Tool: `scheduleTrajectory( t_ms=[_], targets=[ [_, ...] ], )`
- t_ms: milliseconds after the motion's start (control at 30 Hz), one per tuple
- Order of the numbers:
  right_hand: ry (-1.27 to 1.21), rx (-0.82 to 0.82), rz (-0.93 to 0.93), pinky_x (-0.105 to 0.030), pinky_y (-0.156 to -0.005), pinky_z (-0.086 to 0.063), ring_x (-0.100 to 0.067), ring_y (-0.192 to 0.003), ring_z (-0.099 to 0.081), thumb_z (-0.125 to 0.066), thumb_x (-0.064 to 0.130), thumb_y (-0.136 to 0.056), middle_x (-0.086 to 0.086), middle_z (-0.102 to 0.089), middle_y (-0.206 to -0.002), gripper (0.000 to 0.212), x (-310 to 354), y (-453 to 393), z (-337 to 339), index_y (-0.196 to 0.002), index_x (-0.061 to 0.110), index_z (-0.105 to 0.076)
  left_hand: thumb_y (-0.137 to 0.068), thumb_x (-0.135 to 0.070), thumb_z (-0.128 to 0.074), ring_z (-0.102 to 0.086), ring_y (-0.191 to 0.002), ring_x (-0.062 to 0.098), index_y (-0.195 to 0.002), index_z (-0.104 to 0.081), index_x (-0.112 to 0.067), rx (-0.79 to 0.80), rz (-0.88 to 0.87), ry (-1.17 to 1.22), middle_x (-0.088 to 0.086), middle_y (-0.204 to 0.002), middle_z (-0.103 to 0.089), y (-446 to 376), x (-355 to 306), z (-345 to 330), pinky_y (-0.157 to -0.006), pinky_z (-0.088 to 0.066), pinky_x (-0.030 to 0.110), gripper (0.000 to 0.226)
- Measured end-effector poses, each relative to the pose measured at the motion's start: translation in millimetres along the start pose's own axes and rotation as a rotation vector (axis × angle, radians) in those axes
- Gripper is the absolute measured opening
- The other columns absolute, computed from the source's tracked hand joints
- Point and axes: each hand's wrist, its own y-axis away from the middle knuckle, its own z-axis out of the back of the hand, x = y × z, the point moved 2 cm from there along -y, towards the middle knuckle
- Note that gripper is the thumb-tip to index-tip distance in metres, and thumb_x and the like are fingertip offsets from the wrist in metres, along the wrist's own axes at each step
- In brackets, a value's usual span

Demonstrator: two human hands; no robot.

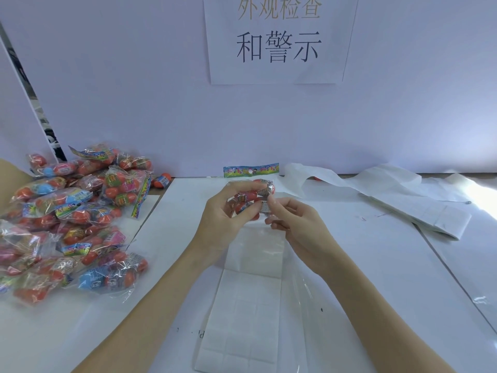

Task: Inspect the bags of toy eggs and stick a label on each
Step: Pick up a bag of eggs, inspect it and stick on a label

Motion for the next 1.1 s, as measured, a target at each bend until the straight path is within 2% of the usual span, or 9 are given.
scheduleTrajectory(
  t_ms=[200,367,467,533,633,733,867,933,1100],
  targets=[
    [0.019,-0.093,-0.023,-0.019,-0.068,-0.053,-0.013,-0.074,-0.066,-0.073,0.042,-0.094,-0.002,-0.072,-0.086,0.039,3,-1,11,-0.096,0.003,-0.076,-0.104,-0.039,-0.057,-0.068,-0.117,0.018,-0.147,-0.052,-0.049,0.028,0.069,0.004,0.001,-0.122,-0.07,-2,0,2,-0.099,-0.055,0.032,0.045],
    [-0.012,-0.264,0.028,-0.021,-0.063,-0.051,-0.011,-0.064,-0.065,-0.074,0.043,-0.093,0.001,-0.075,-0.081,0.033,28,1,35,-0.086,0.011,-0.078,-0.102,-0.044,-0.046,-0.068,-0.088,0.013,-0.13,-0.062,-0.036,-0.32,0.044,-0.209,-0.005,-0.109,-0.068,-8,3,29,-0.082,-0.054,0.034,0.033],
    [-0.804,0.234,0.152,-0.02,-0.075,-0.05,-0.014,-0.092,-0.068,-0.074,0.033,-0.092,0.001,-0.071,-0.121,0.026,54,13,37,-0.116,0.021,-0.076,-0.102,-0.021,-0.056,-0.059,-0.103,0.024,-0.117,-0.07,-0.017,-0.604,-0.008,-0.538,0.006,-0.118,-0.061,-8,4,58,-0.089,-0.048,0.034,0.021],
    [-1.141,0.571,0.234,-0.027,-0.087,-0.048,-0.021,-0.124,-0.062,-0.064,0.013,-0.1,-0.003,-0.048,-0.159,0.056,67,24,37,-0.152,0.028,-0.049,-0.096,-0.01,-0.064,-0.047,-0.128,0.041,-0.116,-0.072,-0.007,-0.728,0.017,-0.955,0.021,-0.14,-0.05,-6,7,76,-0.104,-0.036,0.036,0.021],
    [-1.122,0.681,0.245,-0.033,-0.085,-0.054,-0.033,-0.126,-0.063,-0.049,-0.011,-0.102,-0.01,-0.044,-0.161,0.062,67,30,34,-0.154,0.022,-0.047,-0.097,-0.023,-0.066,-0.005,-0.158,0.043,-0.134,-0.064,-0.005,-0.703,0.28,-1.242,0.028,-0.169,-0.007,-2,17,93,-0.123,-0.014,0.053,0.041],
    [-1.025,0.687,0.103,-0.037,-0.086,-0.052,-0.038,-0.116,-0.064,-0.039,-0.013,-0.104,-0.017,-0.054,-0.153,0.051,49,28,31,-0.145,0.009,-0.057,-0.1,-0.037,-0.062,0.011,-0.159,0.042,-0.143,-0.051,0.005,-0.616,0.471,-1.295,0.029,-0.169,0.013,2,27,103,-0.127,-0.002,0.052,0.061],
    [-0.927,0.676,-0.032,-0.037,-0.09,-0.051,-0.035,-0.112,-0.063,-0.034,-0.006,-0.107,-0.016,-0.058,-0.149,0.046,31,19,23,-0.144,0.006,-0.059,-0.102,-0.042,-0.058,0.003,-0.16,0.039,-0.156,-0.025,0.012,-0.601,0.503,-1.353,0.025,-0.171,0.009,3,27,102,-0.127,-0.004,0.05,0.084],
    [-0.828,0.648,-0.033,-0.032,-0.086,-0.054,-0.025,-0.104,-0.068,-0.049,0.0,-0.104,-0.007,-0.066,-0.139,0.039,27,16,20,-0.136,0.013,-0.067,-0.103,-0.04,-0.057,-0.001,-0.16,0.038,-0.158,-0.02,0.011,-0.607,0.46,-1.355,0.023,-0.172,0.004,1,24,99,-0.126,-0.006,0.05,0.084],
    [-0.644,0.374,-0.042,-0.026,-0.076,-0.055,-0.014,-0.088,-0.069,-0.088,0.015,-0.079,0.005,-0.073,-0.116,0.045,15,5,24,-0.122,0.021,-0.078,-0.1,-0.028,-0.063,-0.019,-0.156,0.036,-0.152,-0.037,0.006,-0.601,0.23,-1.303,0.016,-0.172,-0.015,-5,11,77,-0.121,-0.011,0.052,0.067]
  ],
)
